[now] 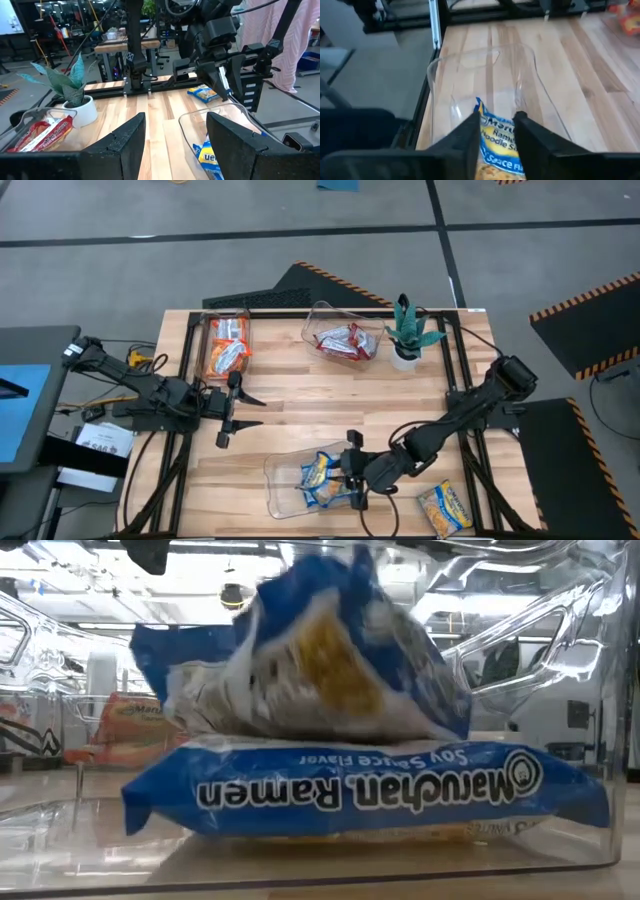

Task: Sort Maruchan noodles
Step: Put the blue noodle pack into the bottom transparent bin

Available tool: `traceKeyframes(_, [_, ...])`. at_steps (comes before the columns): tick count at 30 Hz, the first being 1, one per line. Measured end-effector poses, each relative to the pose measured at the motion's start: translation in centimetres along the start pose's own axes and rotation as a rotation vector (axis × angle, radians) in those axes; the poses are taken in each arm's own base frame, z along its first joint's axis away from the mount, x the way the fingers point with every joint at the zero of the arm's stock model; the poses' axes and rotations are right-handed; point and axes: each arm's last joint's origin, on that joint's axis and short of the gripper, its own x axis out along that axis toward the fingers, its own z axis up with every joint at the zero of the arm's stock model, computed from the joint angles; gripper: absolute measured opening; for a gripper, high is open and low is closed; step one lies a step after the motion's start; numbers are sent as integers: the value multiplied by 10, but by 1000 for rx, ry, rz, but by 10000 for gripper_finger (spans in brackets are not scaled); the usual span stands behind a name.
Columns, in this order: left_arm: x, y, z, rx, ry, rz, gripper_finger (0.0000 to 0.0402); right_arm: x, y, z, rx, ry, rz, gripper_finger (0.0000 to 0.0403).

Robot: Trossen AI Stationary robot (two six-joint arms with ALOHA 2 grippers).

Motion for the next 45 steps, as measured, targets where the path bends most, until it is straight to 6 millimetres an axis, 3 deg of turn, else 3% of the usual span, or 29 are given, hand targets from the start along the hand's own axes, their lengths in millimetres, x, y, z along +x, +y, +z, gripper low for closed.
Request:
traceKeyframes(5, [0, 0, 0, 0, 1, 0, 197, -15, 10, 18, -28, 127, 0, 204])
traceKeyframes(10, [0, 0, 0, 1, 3, -1, 196, -48, 24, 28, 26, 315, -65, 233])
traceKeyframes(14, [0, 0, -1, -2, 9, -12, 196, -74, 39, 6, 145, 481, -148, 232])
traceKeyframes(21, [0, -1, -1, -10, 7, -28, 196, -112, 50, -49, 506, 720, -500, 222])
traceKeyframes(26, [0, -1, 0, -7, 3, -28, 196, -116, 62, -82, 730, 823, -529, 221])
traceKeyframes(30, [0, -1, 0, 0, 0, -28, 196, -104, 60, -103, 807, 901, -516, 221])
traceKeyframes(40, [0, -1, 0, 0, -1, -27, 197, -85, 39, -114, 889, 992, -559, 221])
traceKeyframes(45, [0, -1, 0, 1, 2, -28, 196, -82, 41, -112, 897, 988, -513, 221])
